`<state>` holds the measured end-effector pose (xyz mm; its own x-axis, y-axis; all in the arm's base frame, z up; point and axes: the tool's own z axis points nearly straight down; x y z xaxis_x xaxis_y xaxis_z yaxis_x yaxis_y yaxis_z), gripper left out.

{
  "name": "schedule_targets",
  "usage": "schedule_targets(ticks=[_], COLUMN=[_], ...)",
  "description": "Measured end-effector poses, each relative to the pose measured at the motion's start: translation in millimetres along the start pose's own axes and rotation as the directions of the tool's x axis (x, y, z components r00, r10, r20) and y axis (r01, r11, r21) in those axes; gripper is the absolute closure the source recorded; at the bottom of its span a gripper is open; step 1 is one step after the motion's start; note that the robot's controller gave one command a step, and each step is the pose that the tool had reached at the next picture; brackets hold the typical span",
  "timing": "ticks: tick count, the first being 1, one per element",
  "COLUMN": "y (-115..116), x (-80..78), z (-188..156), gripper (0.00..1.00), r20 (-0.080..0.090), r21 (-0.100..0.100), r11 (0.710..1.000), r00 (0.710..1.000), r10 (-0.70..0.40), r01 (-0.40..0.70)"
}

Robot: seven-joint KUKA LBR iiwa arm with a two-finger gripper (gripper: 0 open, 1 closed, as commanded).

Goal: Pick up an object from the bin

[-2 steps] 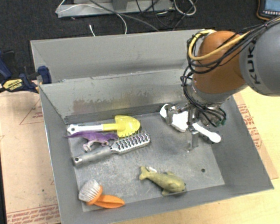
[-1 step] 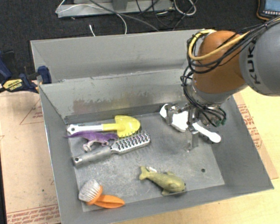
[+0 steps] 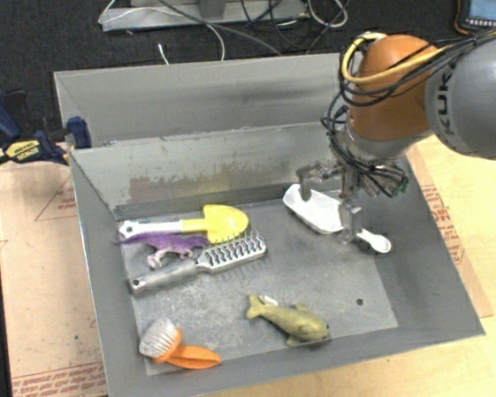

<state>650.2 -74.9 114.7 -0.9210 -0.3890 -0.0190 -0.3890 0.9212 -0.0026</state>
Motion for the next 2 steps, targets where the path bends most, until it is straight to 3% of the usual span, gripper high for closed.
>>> schedule_targets(ticks=[2], y=[8.5], x=[5.1], z=[16.5], gripper=[0.0], r20=[0.002], r21=[-0.001], r11=[0.999], r00=[0.999], r10=[-0.035], r01=[0.035])
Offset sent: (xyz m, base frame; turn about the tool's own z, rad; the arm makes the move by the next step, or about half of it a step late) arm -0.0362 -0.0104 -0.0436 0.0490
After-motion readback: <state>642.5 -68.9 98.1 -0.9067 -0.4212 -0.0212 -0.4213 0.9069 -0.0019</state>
